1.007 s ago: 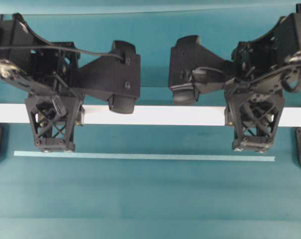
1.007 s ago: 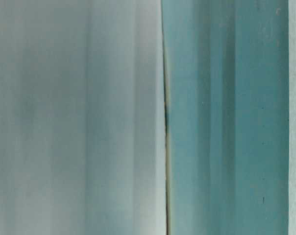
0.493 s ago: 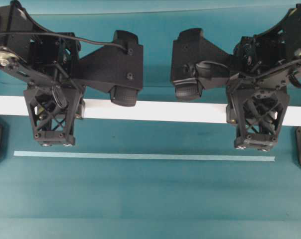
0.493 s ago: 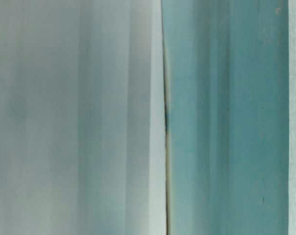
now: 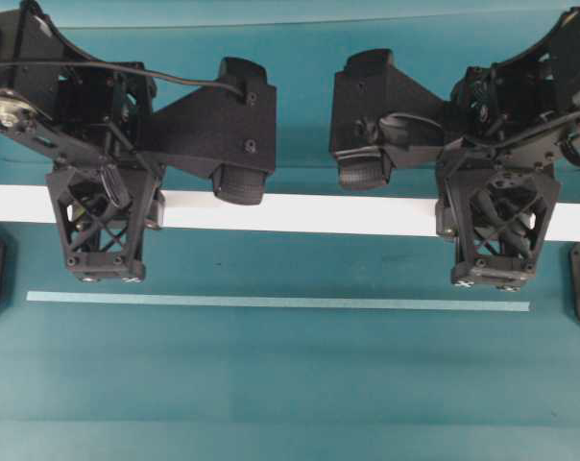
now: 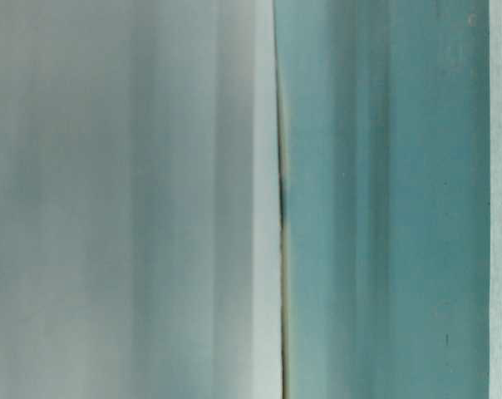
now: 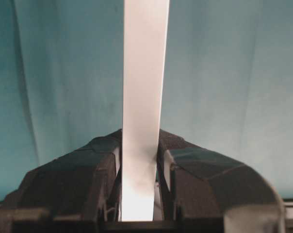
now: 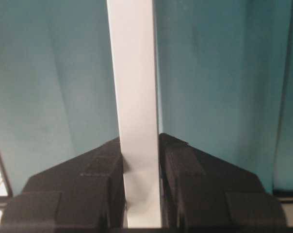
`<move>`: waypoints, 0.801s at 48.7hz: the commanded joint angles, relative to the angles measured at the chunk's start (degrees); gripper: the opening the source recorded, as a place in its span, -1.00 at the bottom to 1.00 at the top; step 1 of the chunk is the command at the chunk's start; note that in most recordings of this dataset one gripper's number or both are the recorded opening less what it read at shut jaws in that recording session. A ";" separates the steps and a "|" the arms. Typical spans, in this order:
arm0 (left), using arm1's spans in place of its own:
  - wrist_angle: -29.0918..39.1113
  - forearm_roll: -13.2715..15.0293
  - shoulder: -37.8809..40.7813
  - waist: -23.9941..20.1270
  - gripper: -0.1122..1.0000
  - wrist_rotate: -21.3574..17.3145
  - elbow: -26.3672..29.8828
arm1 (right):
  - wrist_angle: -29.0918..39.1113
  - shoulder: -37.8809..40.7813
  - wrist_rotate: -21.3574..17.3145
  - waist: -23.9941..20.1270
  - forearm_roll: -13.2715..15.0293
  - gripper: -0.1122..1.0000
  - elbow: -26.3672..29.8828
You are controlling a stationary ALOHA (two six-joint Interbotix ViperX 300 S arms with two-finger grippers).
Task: Lift a wooden board with both hands.
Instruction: 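Lower the held board with both grippers toward the table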
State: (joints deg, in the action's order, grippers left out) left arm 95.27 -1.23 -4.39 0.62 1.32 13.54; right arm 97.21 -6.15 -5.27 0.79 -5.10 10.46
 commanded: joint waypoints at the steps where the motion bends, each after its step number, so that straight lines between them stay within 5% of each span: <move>1: -1.14 -0.26 -0.35 0.00 -0.49 -0.18 2.90 | -1.23 0.53 -1.14 0.26 0.18 -0.42 1.76; 22: -2.11 -0.26 -0.09 0.26 -0.49 0.26 0.97 | -2.29 0.62 -0.35 0.18 0.18 -0.42 -2.64; 39: -9.76 -0.26 -0.26 0.70 -0.49 0.70 -9.49 | -10.90 -0.35 2.11 0.18 0.18 -0.42 -11.78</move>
State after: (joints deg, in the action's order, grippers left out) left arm 89.21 -1.23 -3.87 1.05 1.76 4.57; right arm 89.47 -6.42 -3.69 0.88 -4.83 -0.35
